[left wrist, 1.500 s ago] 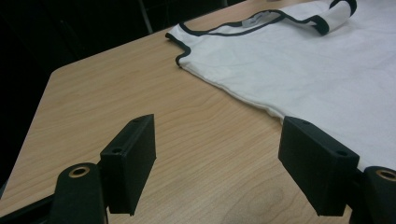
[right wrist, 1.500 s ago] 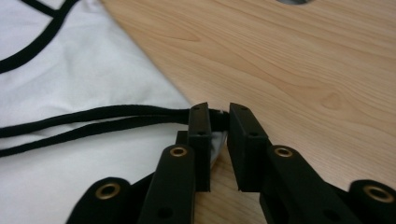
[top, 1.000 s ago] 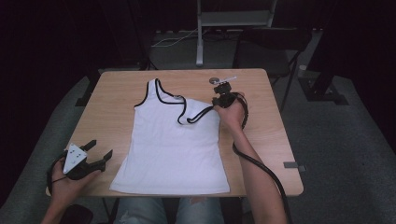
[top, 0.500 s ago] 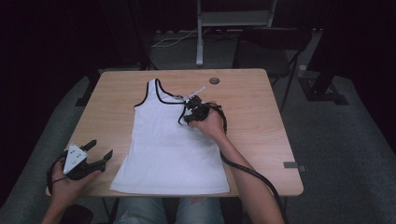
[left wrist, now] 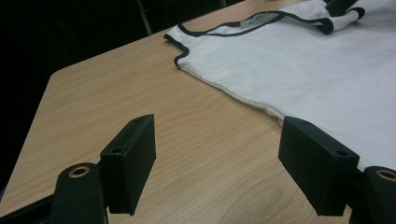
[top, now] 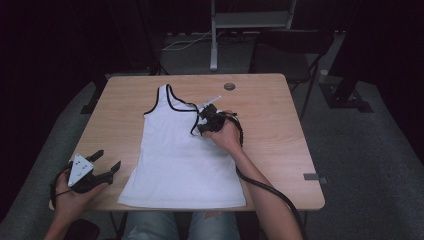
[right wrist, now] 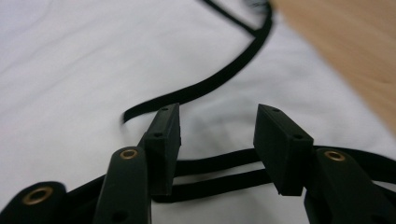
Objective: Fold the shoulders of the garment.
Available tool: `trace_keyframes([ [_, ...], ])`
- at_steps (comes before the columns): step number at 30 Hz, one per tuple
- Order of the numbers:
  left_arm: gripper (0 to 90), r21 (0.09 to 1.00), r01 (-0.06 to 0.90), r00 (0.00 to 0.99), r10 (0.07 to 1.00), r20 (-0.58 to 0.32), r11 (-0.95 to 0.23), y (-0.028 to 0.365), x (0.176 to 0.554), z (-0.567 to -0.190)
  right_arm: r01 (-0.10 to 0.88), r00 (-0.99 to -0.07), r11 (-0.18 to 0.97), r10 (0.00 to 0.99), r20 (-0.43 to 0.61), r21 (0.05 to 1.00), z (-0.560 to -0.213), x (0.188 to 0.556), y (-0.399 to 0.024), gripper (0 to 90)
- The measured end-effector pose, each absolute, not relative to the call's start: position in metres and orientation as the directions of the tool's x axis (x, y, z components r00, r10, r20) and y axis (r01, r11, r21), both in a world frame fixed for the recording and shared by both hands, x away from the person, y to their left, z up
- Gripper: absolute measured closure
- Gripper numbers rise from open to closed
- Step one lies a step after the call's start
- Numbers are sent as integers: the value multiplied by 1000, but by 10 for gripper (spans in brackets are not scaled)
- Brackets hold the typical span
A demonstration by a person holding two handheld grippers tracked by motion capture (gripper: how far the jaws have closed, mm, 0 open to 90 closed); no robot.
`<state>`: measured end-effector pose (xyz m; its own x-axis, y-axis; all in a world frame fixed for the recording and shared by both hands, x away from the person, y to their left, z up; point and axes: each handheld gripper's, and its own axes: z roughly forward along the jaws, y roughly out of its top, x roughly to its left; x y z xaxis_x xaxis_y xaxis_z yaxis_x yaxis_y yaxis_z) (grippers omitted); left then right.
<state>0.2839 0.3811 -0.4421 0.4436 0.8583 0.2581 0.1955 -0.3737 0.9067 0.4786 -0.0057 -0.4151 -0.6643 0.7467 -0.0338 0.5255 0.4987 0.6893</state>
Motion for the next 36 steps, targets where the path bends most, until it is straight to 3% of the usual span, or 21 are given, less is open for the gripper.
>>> trace_keyframes([
  [13,276,904,193,441,857,268,-382,380,283,-442,567,-621,440,784,10,697,-417,479,-14,353],
  [36,276,901,198,441,856,269,-385,380,284,-442,596,-600,394,798,62,700,-417,470,-19,240],
])
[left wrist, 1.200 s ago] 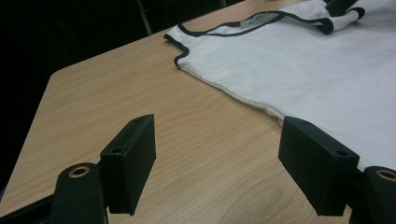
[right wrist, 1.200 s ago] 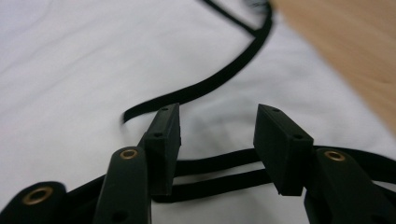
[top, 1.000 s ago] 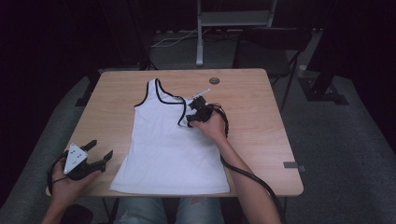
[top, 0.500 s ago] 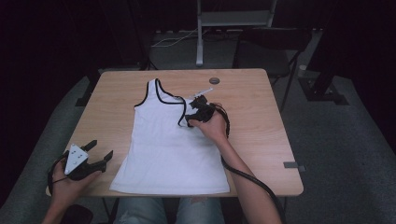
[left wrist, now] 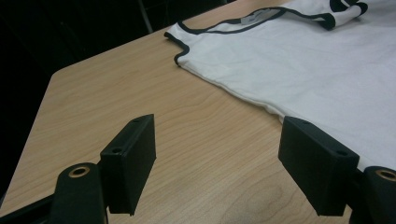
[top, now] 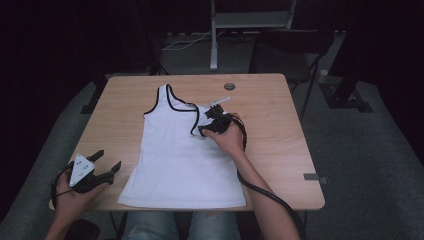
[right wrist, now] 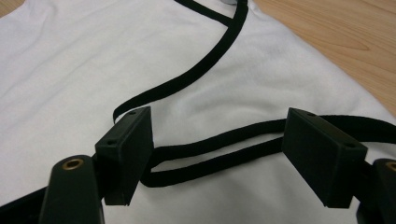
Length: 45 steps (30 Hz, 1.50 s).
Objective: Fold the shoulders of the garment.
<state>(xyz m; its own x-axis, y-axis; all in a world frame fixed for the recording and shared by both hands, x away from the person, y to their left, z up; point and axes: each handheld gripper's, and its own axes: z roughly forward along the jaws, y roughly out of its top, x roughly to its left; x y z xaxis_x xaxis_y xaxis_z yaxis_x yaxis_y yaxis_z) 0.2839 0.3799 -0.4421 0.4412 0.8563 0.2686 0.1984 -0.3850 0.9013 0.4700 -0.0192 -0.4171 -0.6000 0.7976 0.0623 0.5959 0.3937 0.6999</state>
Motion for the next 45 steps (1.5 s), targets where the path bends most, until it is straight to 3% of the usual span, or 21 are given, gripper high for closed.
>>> trace_keyframes([
  [45,276,904,219,438,865,244,-367,382,286,-442,594,-558,360,829,46,719,-410,427,-79,208],
])
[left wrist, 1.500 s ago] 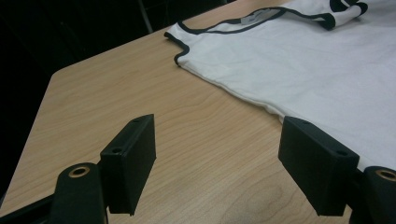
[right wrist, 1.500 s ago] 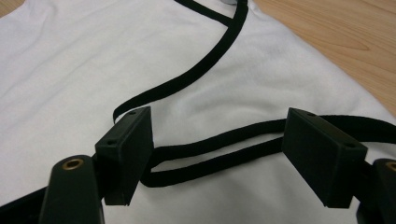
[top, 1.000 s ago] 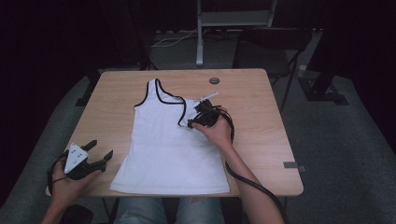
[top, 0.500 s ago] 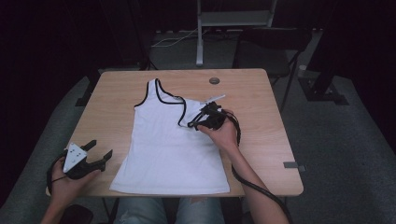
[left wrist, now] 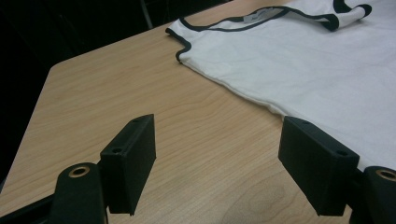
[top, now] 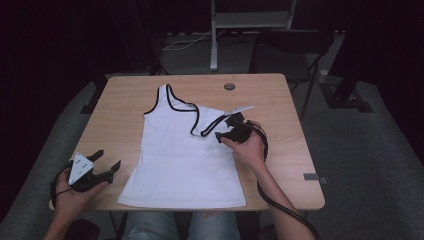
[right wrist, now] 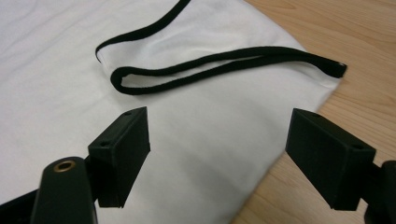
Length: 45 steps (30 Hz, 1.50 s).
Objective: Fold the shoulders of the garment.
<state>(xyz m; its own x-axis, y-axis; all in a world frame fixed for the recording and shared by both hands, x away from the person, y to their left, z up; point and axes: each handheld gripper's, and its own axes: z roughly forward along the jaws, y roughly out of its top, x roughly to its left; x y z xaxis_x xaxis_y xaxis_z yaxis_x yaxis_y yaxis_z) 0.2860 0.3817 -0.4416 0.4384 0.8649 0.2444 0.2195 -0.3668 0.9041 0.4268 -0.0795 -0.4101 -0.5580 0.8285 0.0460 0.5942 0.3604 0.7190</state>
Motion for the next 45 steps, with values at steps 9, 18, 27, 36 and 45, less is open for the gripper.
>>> trace_keyframes([
  [9,276,906,219,437,867,240,-362,382,286,-442,595,-540,345,841,43,726,-411,418,-95,207],
  [18,276,904,220,436,866,246,-367,382,286,-442,604,-517,324,855,48,728,-416,408,-111,207],
  [27,276,905,221,435,867,243,-364,382,286,-442,607,-502,314,864,46,730,-419,399,-119,207],
  [36,276,903,221,436,866,245,-367,382,286,-442,604,-477,291,878,44,742,-420,386,-135,207],
  [45,276,903,223,435,867,244,-366,382,286,-442,598,-440,256,897,45,759,-425,371,-150,206],
])
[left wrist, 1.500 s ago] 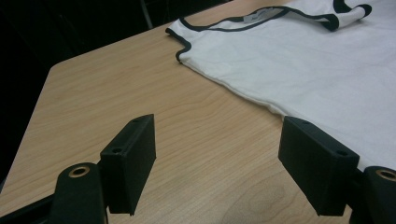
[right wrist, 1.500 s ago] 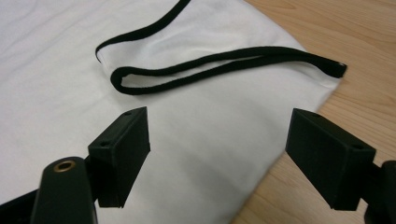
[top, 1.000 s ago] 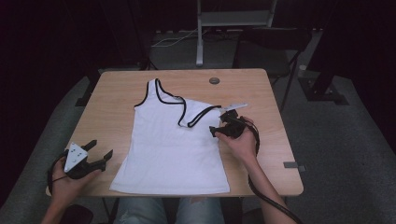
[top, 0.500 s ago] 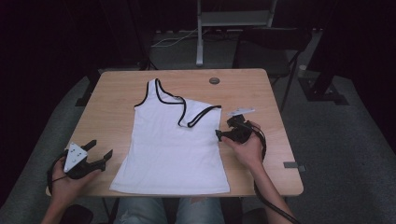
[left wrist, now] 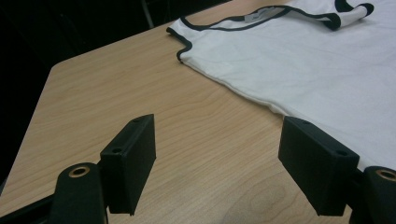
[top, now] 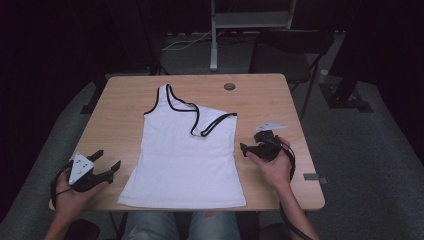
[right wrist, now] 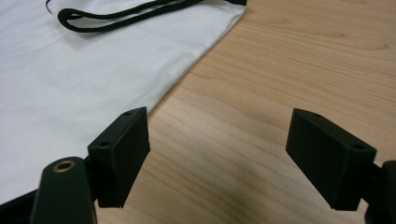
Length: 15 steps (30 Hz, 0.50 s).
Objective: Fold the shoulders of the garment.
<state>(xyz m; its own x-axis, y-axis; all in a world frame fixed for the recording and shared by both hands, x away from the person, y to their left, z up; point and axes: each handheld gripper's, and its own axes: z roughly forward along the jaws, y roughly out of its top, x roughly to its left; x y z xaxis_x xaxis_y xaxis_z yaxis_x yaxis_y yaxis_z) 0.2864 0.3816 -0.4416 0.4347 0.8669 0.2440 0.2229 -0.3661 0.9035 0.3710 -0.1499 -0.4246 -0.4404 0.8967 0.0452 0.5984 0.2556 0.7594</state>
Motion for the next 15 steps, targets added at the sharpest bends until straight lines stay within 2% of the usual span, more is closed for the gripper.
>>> trace_keyframes([
  [15,276,903,224,434,867,244,-366,382,286,-442,591,-391,229,920,27,773,-433,346,-170,206],
])
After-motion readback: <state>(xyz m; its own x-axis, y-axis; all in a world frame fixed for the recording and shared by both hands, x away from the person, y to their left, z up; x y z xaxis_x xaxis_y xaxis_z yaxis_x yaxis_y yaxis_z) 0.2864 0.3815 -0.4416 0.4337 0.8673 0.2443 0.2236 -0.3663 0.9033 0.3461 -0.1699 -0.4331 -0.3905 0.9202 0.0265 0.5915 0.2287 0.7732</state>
